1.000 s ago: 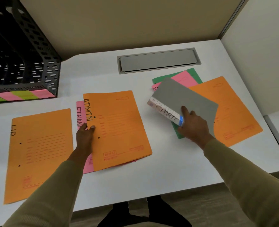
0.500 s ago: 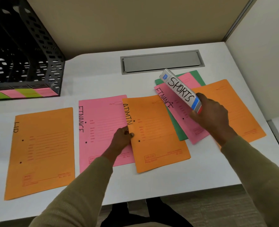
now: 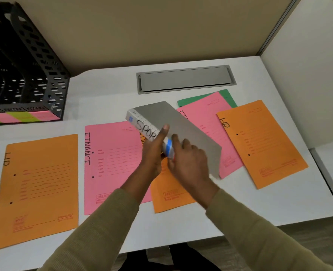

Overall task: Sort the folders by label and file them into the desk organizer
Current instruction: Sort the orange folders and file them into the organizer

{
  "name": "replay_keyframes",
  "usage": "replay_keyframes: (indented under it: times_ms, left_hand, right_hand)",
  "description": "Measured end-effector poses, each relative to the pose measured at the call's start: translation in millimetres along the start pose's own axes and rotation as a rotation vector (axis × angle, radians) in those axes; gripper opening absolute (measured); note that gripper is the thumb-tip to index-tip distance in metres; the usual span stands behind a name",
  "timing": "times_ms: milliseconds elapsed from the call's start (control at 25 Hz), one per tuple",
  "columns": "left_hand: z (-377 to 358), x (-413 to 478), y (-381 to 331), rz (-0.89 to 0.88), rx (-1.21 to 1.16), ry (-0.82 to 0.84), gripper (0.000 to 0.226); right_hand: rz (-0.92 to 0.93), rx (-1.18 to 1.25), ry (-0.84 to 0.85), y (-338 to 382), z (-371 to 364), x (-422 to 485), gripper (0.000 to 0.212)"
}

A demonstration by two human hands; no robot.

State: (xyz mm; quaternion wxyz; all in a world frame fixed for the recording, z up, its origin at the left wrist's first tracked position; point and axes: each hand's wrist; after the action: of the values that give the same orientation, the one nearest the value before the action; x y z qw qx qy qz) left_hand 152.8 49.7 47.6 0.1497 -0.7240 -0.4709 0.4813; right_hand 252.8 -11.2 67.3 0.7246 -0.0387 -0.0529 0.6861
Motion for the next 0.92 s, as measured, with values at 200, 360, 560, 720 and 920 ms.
replay_keyframes:
  times_ms: [200, 360, 560, 720, 920]
  left_hand:
    - [72.0, 18.0, -8.8, -0.089, -0.057, -0.302, 0.032]
    - [126.7, 15.3, -18.0, -0.034, 0.011, -0.361, 0.037]
    - [155.4, 6.5, -21.4, -0.006, 0.071, -0.379, 0.031]
    - [157.2, 12.6, -22.0, 0.037, 0.083, -0.37, 0.021]
    - [139.7, 14.5, -14.4, 0.085, 0.033, -0.274, 0.038]
  right_hand:
    - [-0.006, 0.452, -0.014, -18.4, -26.7, 4.6, 0.058]
    - [-0.254, 0.359, 0.111, -87.8, -80.4, 22.6, 0.056]
    - [-0.239, 0.091, 0.504, -134.4, -123.8, 16.3, 0.091]
    - [-0.122, 0.033, 0.436, -134.2, -118.3, 17.6, 0.078]
    - [-0.139, -0.051, 0.308, -126.0, -92.4, 27.5, 0.052]
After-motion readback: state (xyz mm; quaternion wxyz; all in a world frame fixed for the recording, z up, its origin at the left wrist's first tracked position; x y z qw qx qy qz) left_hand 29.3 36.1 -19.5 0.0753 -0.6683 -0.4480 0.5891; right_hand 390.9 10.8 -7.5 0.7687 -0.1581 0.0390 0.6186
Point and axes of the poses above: each hand's wrist, its own x-axis towards the middle knuckle, its own z-axis out of the back of the hand, y = z × x, and after that the axes turned 15 degrees about -x, right-handed
